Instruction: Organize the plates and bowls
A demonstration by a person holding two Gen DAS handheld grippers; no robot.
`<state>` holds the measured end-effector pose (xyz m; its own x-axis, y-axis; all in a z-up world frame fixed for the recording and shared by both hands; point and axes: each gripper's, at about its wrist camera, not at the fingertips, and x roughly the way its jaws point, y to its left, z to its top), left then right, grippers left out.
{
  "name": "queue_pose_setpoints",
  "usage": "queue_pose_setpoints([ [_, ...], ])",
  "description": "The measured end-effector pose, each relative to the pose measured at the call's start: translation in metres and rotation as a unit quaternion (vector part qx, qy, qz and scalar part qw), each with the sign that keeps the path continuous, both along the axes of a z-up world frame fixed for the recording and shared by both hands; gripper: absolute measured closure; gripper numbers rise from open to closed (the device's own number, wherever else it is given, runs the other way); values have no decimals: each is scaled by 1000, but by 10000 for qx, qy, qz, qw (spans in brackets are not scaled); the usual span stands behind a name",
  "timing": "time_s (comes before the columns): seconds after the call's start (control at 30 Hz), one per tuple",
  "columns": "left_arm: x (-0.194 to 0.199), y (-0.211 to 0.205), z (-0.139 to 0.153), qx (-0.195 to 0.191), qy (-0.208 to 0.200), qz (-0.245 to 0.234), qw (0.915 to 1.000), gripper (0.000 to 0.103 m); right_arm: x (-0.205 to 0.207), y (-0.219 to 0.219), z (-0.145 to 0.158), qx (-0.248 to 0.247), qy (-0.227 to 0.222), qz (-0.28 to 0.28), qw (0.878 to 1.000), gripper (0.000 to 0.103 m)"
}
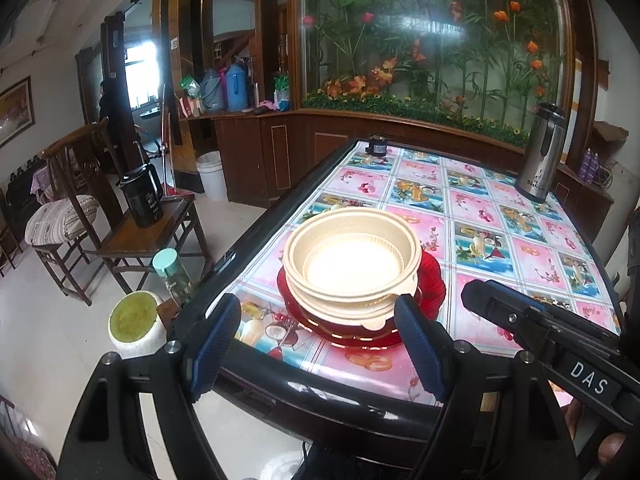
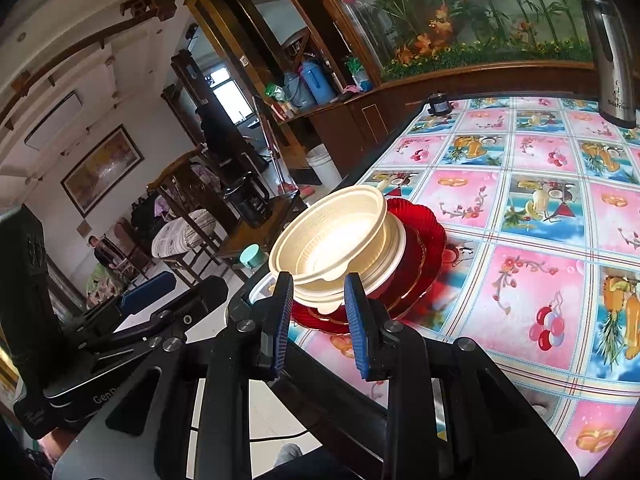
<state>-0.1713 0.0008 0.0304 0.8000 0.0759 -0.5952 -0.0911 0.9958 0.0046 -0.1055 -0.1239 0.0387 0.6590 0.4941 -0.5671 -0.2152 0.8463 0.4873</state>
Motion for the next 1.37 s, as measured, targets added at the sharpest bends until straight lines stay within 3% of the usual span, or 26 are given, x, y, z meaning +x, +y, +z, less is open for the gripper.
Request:
queue_pose_setpoints([
  [0.5,-17,5,6,-135,-15,-6,9999,24,-12,10,7,-71,-159,125,9998,77],
  [1.37,-10,13,1,-263,72,-139,9995,23,-8,20,8,-113,-126,6,9999,77],
])
